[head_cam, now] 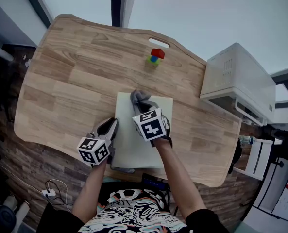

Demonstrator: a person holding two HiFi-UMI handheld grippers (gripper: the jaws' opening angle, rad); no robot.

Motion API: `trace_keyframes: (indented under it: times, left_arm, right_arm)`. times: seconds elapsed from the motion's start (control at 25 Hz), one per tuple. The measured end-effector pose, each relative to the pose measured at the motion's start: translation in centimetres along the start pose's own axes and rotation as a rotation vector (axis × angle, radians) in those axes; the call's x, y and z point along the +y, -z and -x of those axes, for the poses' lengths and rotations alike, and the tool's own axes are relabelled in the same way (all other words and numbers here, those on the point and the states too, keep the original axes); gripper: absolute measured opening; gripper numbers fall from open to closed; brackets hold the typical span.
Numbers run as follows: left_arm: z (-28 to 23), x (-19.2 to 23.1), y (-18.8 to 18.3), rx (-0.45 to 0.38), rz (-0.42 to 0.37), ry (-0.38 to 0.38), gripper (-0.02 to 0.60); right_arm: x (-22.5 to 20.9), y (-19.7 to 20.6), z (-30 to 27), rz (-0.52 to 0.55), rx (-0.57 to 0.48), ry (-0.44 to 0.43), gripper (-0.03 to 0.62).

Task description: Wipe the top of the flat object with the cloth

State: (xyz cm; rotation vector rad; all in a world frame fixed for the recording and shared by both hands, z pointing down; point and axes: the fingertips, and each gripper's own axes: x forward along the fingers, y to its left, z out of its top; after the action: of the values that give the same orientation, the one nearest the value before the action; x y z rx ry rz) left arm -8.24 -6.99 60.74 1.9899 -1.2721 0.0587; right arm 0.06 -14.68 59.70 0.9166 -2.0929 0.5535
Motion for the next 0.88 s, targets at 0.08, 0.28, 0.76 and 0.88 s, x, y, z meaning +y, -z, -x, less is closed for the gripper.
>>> trace_keyframes:
  times: [0.08, 0.28, 0.76, 0.88]
  left_arm:
    - [0.0, 0.0, 0.0, 0.000, -0.001, 0.000, 0.117]
    - [0.1, 0.0, 0.0, -0.002, -0.001, -0.002, 0.117]
    - [0.1, 0.0, -0.1, -0.001, -0.002, -0.004, 0.117]
    - [0.1, 0.0, 0.0, -0.002, -0.001, -0.004, 0.117]
  right_arm:
    - [0.3, 0.0, -0.2, -0.002, 0.003, -0.008, 0.011]
    - [1.6, -0.3, -0.6, 0.016, -0.001, -0.030, 0.011]
    - [2.7, -1.0, -1.2, 0.027, -0.012, -0.064, 0.011]
    - [3.0, -1.1, -1.3, 0.032, -0.013, -0.070, 0.011]
